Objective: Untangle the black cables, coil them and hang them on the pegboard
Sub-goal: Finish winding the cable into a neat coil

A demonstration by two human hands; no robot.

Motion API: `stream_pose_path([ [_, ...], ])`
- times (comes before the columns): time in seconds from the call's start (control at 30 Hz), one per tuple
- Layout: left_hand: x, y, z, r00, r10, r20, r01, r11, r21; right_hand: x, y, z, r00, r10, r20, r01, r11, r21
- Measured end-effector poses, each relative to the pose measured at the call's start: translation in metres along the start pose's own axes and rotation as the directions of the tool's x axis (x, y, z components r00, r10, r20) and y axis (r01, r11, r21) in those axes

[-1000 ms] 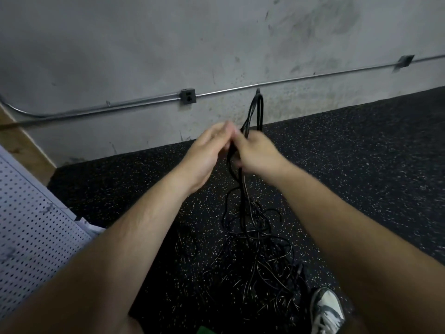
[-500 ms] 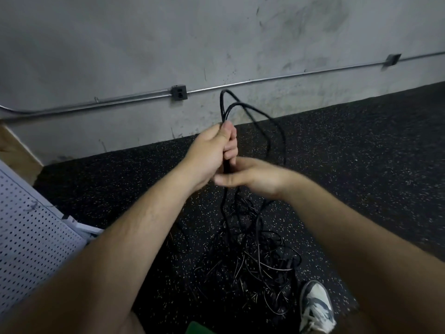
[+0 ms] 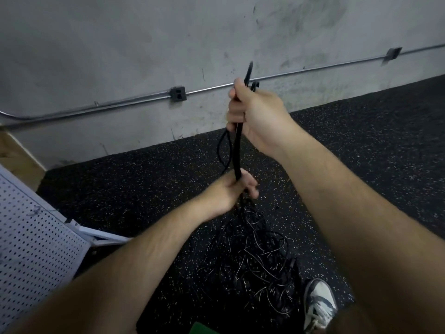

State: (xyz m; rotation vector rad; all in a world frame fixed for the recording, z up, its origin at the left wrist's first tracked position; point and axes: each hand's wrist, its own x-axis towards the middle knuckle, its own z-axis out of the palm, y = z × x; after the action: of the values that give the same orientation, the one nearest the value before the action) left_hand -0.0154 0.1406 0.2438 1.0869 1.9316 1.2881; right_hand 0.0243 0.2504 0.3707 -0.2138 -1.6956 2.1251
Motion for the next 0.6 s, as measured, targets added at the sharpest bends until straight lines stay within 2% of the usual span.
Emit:
stream_pose_path([
  [0.03,0.001,0.002,0.0,0.997,-0.049,-0.065,0.046,0.998,-0.045,0.002,0.001,-0.006,0.999,-0.025,0.036,0.025,1.0,-0.001],
  [0.1,0.008,0.012,-0.012,0.979,-0.114,-0.168,0.088,0.985,-0.151,0.0,0.013,-0.025,0.989,-0.036,0.144,0.054,0.991,-0.122],
  [0.17,0.015,0.031,-0.028,0.972,-0.067,-0.225,0.007,0.967,-0.256,-0.005,0.04,-0.041,0.944,0.142,0.298,-0.045,0.95,-0.31],
  [0.23,0.018,0.055,-0.041,0.969,-0.003,-0.246,-0.104,0.902,-0.419,-0.018,0.072,-0.047,0.822,0.41,0.395,-0.15,0.826,-0.544],
  [0.27,0.019,0.066,-0.047,0.97,0.033,-0.241,-0.149,0.864,-0.482,-0.023,0.087,-0.045,0.771,0.488,0.409,-0.136,0.753,-0.644],
  [0.3,0.02,0.076,-0.051,0.969,0.064,-0.238,-0.183,0.831,-0.525,-0.024,0.1,-0.044,0.773,0.49,0.404,-0.091,0.716,-0.692],
  [0.37,0.019,0.084,-0.059,0.954,0.087,-0.286,-0.232,0.818,-0.526,-0.024,0.107,-0.033,0.874,0.388,0.293,-0.092,0.723,-0.684],
  [0.4,0.019,0.083,-0.061,0.941,0.085,-0.327,-0.242,0.845,-0.477,-0.022,0.103,-0.029,0.922,0.32,0.217,-0.102,0.743,-0.662],
  [0.47,0.017,0.068,-0.059,0.936,0.056,-0.349,-0.195,0.905,-0.378,-0.012,0.09,-0.022,0.974,0.188,0.131,-0.073,0.797,-0.6],
  [0.5,0.015,0.056,-0.055,0.952,0.029,-0.305,-0.148,0.916,-0.373,-0.006,0.08,-0.02,0.986,0.124,0.111,-0.044,0.836,-0.547],
  [0.53,0.011,0.042,-0.048,0.979,0.002,-0.203,-0.079,0.925,-0.371,0.0,0.069,-0.018,0.993,0.076,0.09,-0.025,0.884,-0.467],
  [0.57,0.005,0.03,-0.039,0.997,-0.023,-0.075,-0.002,0.95,-0.312,0.005,0.056,-0.015,0.996,0.045,0.075,-0.014,0.93,-0.367],
  [0.6,-0.002,0.019,-0.031,0.998,-0.042,0.037,0.047,0.985,-0.169,0.009,0.043,-0.01,0.997,0.025,0.067,-0.008,0.967,-0.254],
])
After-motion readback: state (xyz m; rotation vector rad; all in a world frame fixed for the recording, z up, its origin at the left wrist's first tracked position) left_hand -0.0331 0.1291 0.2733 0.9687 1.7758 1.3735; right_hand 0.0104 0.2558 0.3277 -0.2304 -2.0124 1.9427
